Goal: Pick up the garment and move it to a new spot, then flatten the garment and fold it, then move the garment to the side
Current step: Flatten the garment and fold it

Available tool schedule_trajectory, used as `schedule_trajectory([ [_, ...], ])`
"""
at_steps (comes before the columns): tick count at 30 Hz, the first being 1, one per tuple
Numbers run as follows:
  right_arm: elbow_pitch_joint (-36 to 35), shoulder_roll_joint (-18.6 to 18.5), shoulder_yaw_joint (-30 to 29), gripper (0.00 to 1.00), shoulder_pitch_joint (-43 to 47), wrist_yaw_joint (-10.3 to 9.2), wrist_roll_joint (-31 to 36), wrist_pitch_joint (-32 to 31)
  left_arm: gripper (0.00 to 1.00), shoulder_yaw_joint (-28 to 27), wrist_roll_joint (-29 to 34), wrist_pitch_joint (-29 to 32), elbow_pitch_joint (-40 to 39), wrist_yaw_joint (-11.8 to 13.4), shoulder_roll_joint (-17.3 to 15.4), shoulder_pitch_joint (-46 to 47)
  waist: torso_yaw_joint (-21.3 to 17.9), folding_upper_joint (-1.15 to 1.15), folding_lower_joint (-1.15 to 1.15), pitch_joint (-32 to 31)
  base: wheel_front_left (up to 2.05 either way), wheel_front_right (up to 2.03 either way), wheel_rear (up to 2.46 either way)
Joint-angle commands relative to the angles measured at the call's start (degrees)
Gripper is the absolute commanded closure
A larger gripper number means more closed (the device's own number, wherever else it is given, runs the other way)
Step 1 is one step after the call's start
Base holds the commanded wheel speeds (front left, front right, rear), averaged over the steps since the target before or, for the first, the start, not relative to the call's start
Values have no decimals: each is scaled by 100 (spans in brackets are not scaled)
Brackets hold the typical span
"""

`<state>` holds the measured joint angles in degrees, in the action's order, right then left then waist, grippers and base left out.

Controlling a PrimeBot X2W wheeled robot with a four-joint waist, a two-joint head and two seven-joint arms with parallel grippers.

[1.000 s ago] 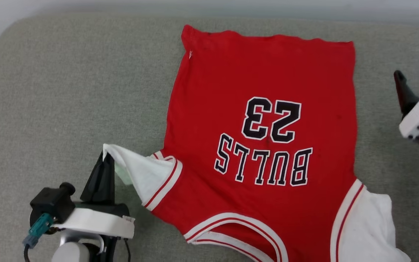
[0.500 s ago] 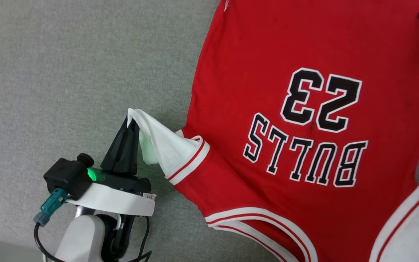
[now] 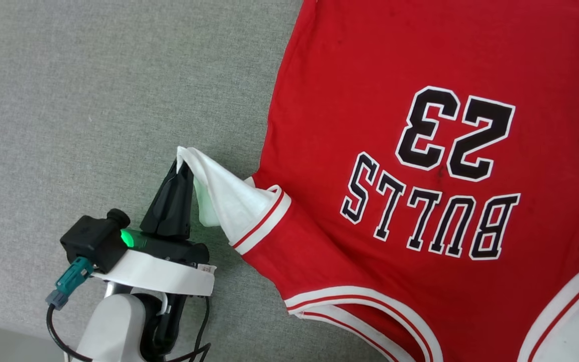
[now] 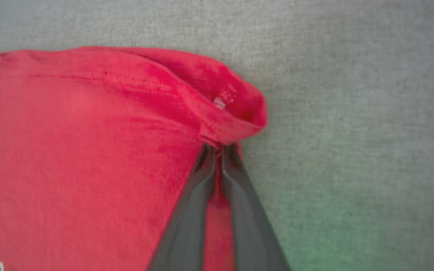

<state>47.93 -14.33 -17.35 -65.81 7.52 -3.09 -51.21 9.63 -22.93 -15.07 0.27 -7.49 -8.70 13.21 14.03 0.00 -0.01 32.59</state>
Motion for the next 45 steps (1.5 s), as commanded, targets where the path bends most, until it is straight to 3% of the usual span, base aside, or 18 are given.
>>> schedule_trajectory([
  [1, 309, 241, 48, 100, 621, -5, 100, -274, 100, -30, -5, -13, 28, 1, -9, -41, -44, 0, 1, -61, 0, 0, 0],
  [11, -706, -179, 319, 100, 515, -7, -119, -116, 100, -300, 94, -13, 281, 0, 0, -392, -267, 0, 1, -829, 0, 0, 0],
  [18, -1712, -532, 576, 100, 1363, -7, -691, -213, 100, -527, 148, -13, 430, 1, -22, -715, -453, 0, 1, -1434, 0, 0, 0],
  [21, -2598, -563, 436, 100, 2380, -6, -1117, -286, 100, -759, 187, -13, 554, 1, -55, -954, -662, 0, 1, -1794, 0, 0, 0],
  [26, -3565, -354, 92, 100, 3616, -6, -1407, -325, 100, -979, 215, -13, 653, 4, -66, -1197, -892, 0, 1, -2094, 0, 0, 0],
  [34, -4994, 649, -723, 100, 6085, -5, -1531, -97, 100, -1122, 235, -14, 874, 44, -52, -1601, -1209, 0, 1, -2384, 0, 0, 0],
  [40, -5142, 1124, -1040, 100, 7297, -6, -1666, 274, 100, -1090, 222, 32, 1061, 54, -109, -1753, -1340, 0, 1, -2525, 0, 0, 0],
  [45, -4521, 1149, -832, 100, 7890, -6, -2147, 769, 100, -1032, 226, 52, 1211, 48, -165, -1779, -1417, 0, 1, -2622, 0, 0, 0],
])
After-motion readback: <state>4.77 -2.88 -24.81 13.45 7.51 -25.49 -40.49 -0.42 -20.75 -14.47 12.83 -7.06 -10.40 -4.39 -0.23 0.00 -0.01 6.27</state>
